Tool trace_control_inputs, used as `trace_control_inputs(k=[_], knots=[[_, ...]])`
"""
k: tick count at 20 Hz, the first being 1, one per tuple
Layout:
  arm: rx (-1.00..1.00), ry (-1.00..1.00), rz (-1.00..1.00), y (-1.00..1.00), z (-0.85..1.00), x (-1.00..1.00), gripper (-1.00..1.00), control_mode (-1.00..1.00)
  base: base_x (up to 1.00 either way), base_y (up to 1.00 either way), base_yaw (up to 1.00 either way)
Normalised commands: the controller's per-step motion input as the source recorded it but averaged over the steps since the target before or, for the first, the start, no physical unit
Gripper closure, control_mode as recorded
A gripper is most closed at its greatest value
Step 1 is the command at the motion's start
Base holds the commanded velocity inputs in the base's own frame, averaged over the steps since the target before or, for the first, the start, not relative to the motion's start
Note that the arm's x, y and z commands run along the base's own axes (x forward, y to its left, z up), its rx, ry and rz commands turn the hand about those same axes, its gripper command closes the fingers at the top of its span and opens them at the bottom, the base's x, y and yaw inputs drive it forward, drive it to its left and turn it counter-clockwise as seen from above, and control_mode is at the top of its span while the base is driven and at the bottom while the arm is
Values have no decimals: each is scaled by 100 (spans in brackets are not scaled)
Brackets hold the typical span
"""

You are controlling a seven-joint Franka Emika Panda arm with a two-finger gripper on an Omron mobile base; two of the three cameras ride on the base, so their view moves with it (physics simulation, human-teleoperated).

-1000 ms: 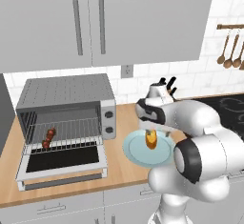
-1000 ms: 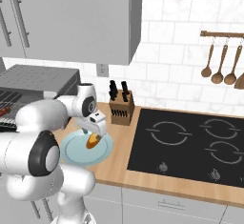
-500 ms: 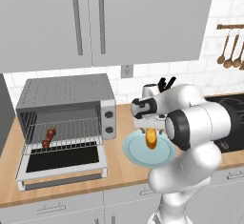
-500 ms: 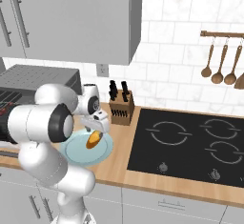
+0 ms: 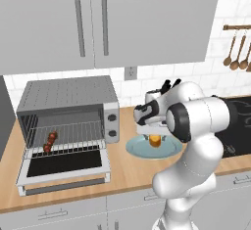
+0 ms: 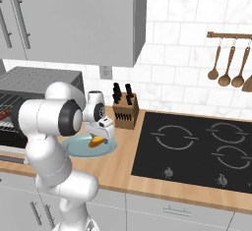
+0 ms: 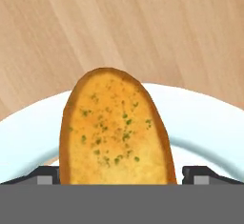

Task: Pick up the kebab skewer and baguette bread, and place them inside the toaster oven. Close the toaster oven door and start by setting the timer.

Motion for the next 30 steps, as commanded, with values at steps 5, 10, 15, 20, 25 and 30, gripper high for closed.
trace_control_inputs(k=[5, 10, 15, 20, 25, 30], knots=[[0, 0, 0, 0, -12, 0, -100, -100, 0, 0, 0], [0, 0, 0, 0, -15, -21, 100, -100, 0, 0, 0], [0, 0, 0, 0, -13, -16, 100, -100, 0, 0, 0], [3, -7, 0, 0, 30, -9, 100, -100, 0, 0, 0], [13, -10, 0, 35, 100, -70, 100, -100, 0, 0, 0], [11, -2, 0, 93, 92, -76, 100, -100, 0, 0, 0]])
